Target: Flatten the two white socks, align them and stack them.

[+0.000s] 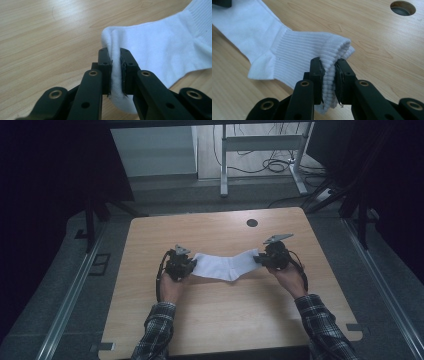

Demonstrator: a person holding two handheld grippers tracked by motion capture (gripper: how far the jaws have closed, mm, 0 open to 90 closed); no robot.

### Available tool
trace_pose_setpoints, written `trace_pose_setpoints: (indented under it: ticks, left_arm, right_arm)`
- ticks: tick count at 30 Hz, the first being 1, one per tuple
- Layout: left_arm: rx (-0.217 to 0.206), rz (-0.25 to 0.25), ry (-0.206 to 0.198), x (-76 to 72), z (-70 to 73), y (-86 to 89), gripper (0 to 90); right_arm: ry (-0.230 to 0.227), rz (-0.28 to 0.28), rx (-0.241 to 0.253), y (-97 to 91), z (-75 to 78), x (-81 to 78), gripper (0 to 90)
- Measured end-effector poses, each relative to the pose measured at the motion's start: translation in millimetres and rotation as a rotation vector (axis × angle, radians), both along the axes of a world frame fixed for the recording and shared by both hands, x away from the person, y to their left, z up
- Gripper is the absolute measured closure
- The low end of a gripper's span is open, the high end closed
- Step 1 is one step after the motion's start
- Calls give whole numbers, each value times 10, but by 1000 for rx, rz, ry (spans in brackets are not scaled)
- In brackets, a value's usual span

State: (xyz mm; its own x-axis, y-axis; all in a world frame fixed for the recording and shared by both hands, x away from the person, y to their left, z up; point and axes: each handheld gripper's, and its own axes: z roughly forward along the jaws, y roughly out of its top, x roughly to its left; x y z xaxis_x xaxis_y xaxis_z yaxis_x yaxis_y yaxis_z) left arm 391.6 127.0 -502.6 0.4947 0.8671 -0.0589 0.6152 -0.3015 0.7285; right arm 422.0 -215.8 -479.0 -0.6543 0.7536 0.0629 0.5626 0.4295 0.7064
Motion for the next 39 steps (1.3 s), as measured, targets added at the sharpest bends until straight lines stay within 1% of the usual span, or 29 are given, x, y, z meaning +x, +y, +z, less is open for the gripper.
trace_pose_setpoints:
  ticks: [5, 9, 12, 13, 14, 16, 18, 19, 22, 25, 27, 30, 32, 35, 37, 39]
  left_arm:
    - [42, -2, 15, 53, -97, -62, 806]
    - [55, -3, 23, 66, -173, -99, 805]
    - [79, -7, 30, 67, -233, -121, 802]
    - [81, -7, 33, 67, -252, -126, 801]
    - [84, -8, 38, 69, -273, -132, 799]
    - [92, -8, 44, 69, -310, -134, 796]
    - [65, 5, 44, 65, -323, -115, 788]
    - [62, 7, 46, 67, -323, -106, 780]
    - [66, 18, 37, 71, -305, -89, 707]
    - [40, 41, 22, 74, -274, -64, 632]
    - [32, 48, 17, 75, -255, -55, 591]
    - [33, 47, 3, 61, -224, -56, 531]
    - [30, 47, -10, 49, -205, -61, 500]
    - [11, 32, -5, 35, -190, -63, 485]
    - [2, 22, 1, 28, -191, -60, 460]
    - [-22, 17, 15, 24, -199, -53, 422]
  right_arm:
    - [13, -18, -9, -17, -118, 64, 760]
    - [20, -33, -17, -36, -215, 97, 756]
    - [22, -35, -21, -47, -275, 112, 748]
    - [24, -36, -24, -46, -297, 116, 743]
    - [23, -37, -29, -41, -319, 115, 738]
    - [14, -35, -53, -27, -363, 109, 724]
    - [22, -32, -77, -11, -412, 105, 702]
    - [23, -32, -84, -11, -431, 104, 695]
    - [25, -44, -64, -31, -429, 107, 670]
    - [21, -49, -59, -47, -396, 105, 623]
    - [22, -52, -51, -55, -373, 103, 597]
    - [18, -54, -32, -61, -343, 94, 538]
    - [16, -46, -31, -61, -332, 93, 506]
    - [15, -39, -11, -50, -322, 83, 452]
    - [12, -39, 2, -54, -313, 77, 421]
    - [15, -37, 14, -58, -305, 70, 395]
